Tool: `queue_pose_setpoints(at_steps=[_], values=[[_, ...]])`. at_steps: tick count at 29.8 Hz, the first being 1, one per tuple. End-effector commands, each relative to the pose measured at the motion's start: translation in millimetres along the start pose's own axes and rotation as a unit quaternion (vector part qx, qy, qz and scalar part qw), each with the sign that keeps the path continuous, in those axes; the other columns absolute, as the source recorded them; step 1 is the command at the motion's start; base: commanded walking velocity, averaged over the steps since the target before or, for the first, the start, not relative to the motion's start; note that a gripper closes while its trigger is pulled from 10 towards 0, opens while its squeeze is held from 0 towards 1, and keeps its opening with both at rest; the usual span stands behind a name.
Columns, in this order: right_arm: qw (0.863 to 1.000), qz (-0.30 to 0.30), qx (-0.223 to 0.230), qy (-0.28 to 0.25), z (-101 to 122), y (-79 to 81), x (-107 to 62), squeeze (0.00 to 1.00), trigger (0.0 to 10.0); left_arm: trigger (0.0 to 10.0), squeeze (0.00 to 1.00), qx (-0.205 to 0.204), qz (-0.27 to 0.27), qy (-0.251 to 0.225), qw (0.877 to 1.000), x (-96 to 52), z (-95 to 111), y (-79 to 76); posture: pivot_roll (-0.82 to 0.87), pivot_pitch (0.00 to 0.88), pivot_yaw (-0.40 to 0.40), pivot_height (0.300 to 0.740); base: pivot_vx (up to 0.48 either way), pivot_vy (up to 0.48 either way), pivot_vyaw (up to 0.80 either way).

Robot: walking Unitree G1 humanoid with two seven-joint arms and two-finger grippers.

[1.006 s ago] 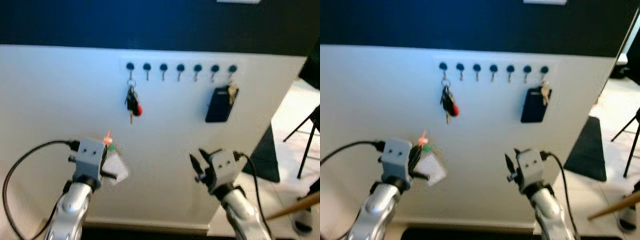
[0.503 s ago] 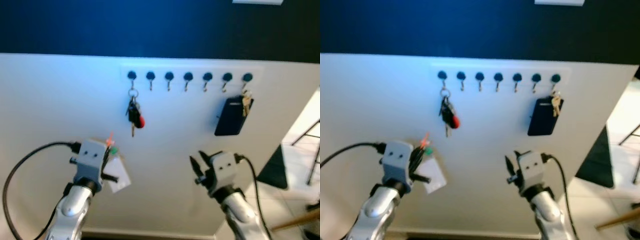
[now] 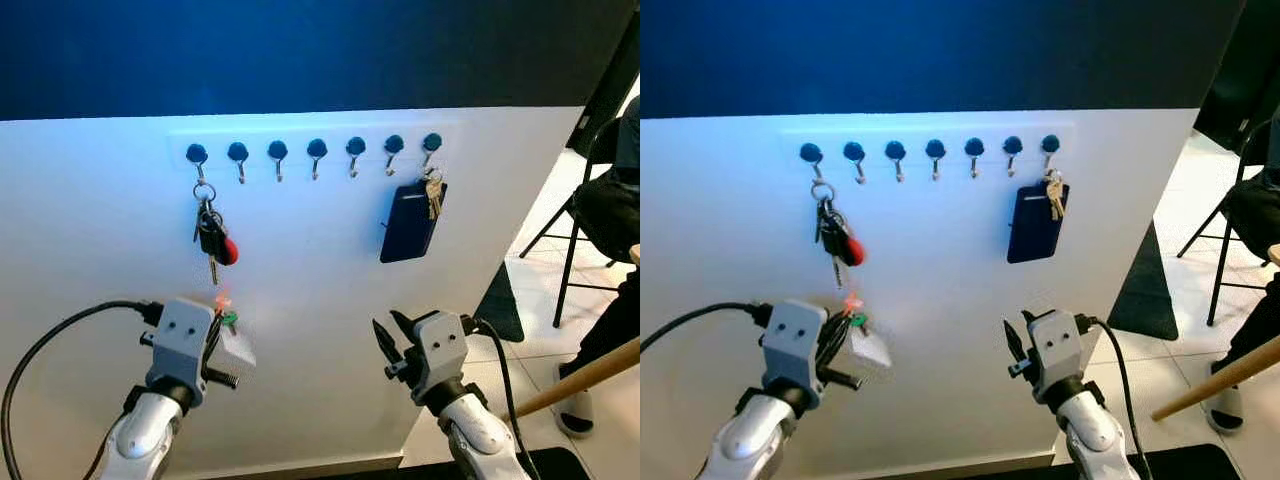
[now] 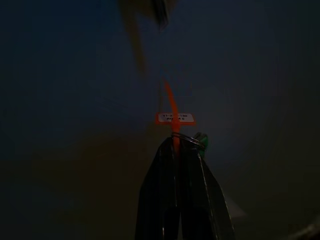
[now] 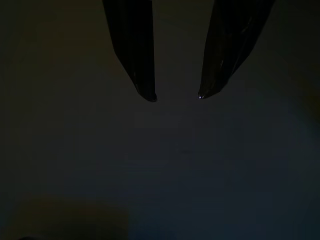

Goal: Hang keys on a hook

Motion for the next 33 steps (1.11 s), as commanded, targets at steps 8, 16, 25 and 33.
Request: queue_pose_setpoints(at_steps=[8,16,25,33], values=[[0.999,-0.013,-0.002,0.031,-22.2,3.7,-16.4,0.0,10.0,10.0,0.0,0.028,-0.076,-0.029,0.996,-26.7,20.5,-34.4,0.07,0.154,0.013,0.74,0.0,0.0,0.0],[0.998,-0.056,-0.007,-0.005,-2.1,-12.1,-19.1,0.0,10.0,10.0,0.0,-0.039,-0.092,-0.115,0.988,-16.2,82.1,-31.5,0.08,0.176,0.013,0.74,0.0,0.0,0.0],[0.997,-0.077,-0.016,-0.004,-1.2,-21.4,-31.5,0.0,10.0,10.0,0.0,-0.049,-0.08,-0.216,0.972,1.2,143.7,-15.8,0.06,0.181,0.029,0.74,0.0,0.0,0.0],[0.997,-0.074,-0.008,-0.022,7.9,-11.7,-24.3,0.0,10.0,10.0,0.0,-0.056,-0.059,-0.243,0.967,22.1,175.1,-3.3,0.06,0.183,0.05,0.74,0.0,0.0,0.0]])
Point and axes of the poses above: a point about 5 cm out from each wrist's last joint towards the gripper, its own x axis pointing out of the wrist towards the gripper, its own z axis along the axis of the wrist's last joint, y = z × x, the point moved 2 cm from there along x, pointing out of the wrist towards the gripper, and after that the axes turned 14 degrees about x, right-handed, at the moved point
